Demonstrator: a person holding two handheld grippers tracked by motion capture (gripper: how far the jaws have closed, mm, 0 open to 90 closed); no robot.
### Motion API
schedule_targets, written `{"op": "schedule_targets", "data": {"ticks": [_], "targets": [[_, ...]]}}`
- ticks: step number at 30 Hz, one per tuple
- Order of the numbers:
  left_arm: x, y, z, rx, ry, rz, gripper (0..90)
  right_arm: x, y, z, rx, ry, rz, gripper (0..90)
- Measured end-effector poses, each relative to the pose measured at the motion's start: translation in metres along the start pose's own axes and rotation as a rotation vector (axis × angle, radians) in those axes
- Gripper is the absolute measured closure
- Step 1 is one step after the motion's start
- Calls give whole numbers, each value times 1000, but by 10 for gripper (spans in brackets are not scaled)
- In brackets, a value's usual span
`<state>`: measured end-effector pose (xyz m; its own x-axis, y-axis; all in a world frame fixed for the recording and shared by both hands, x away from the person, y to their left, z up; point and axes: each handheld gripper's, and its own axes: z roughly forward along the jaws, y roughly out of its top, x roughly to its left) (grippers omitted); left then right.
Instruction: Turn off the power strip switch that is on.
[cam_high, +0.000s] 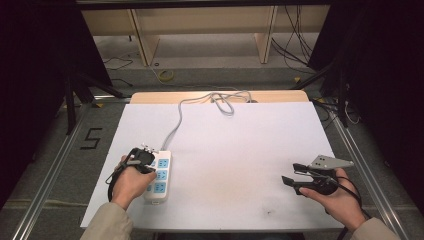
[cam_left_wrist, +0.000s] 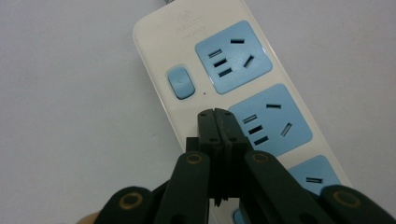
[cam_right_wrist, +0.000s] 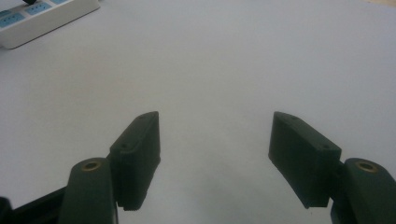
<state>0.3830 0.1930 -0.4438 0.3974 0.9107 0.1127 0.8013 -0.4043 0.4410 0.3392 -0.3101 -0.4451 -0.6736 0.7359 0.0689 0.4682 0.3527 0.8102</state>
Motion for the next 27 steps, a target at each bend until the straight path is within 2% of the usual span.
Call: {"op": "schedule_targets", "data": {"ticks": [8, 27], "targets": [[3, -1, 0, -4, -17, -14, 900, 0, 0, 0, 0, -1, 0, 344], [3, -1, -1, -10, -23, -28, 900, 0, 1, -1, -6, -5, -1, 345]]}}
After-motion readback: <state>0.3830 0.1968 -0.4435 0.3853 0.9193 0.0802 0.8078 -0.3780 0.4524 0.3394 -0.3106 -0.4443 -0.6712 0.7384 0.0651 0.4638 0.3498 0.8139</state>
